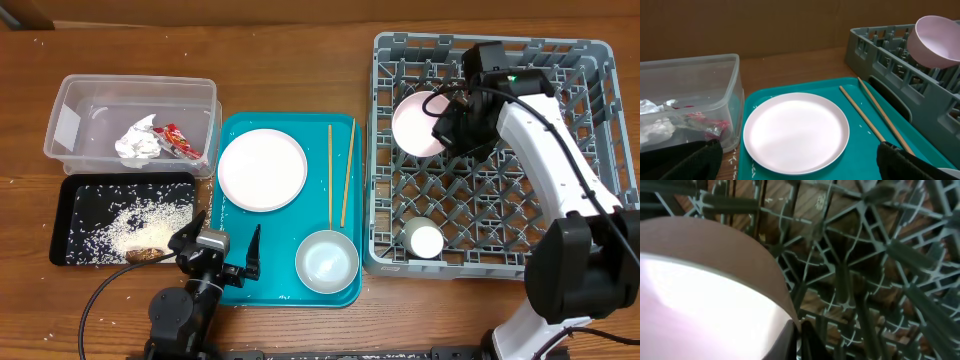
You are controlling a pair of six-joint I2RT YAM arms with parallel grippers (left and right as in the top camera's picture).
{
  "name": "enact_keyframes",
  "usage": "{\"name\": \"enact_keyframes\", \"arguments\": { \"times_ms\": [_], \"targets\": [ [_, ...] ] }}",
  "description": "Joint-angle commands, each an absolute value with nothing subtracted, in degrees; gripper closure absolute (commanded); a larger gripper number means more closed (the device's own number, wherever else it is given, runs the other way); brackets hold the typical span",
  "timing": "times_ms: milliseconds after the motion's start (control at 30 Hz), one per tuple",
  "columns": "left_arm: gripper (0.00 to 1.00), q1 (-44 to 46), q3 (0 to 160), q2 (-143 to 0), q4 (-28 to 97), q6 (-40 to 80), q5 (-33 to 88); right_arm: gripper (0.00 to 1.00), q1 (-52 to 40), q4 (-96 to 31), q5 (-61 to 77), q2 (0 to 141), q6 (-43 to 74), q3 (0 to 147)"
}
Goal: Sort waste into correct bins and load items into the dishwasher
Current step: 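Release the pink bowl and move the right gripper back over the rack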
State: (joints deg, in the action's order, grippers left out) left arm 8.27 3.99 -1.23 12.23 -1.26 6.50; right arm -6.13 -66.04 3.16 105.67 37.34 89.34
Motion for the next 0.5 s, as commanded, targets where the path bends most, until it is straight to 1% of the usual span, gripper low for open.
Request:
{"name": "enact_keyframes", "arguments": {
  "times_ms": [0, 100, 233, 367, 467],
  "targets": [
    [0.00, 8.6, 3.8, -0.7, 12.2, -0.9, 7.1, 0.96, -5.9, -66.9, -2.6, 104.2, 39.0, 89.6],
    [0.00, 8.6, 3.8, -0.7, 12.2, -0.9, 7.1, 0.96, -5.9, -67.6, -5.3, 102.5, 39.1, 89.7],
    [0.00, 8.6, 3.8, -0.7, 12.2, -0.9, 7.1, 0.96, -5.9, -68.9, -14.0, 96.4, 39.1, 89.7],
    [0.00, 8.6, 3.8, -0.7, 12.2, -0.9, 7.1, 0.96, -5.9, -71.8, -25.3, 90.3, 39.8, 89.7],
    [0.00, 8.6, 3.8, -0.7, 12.2, -0.9, 7.1, 0.96, -5.9, -76.3, -36.0, 86.1, 43.7, 89.7]
  ]
}}
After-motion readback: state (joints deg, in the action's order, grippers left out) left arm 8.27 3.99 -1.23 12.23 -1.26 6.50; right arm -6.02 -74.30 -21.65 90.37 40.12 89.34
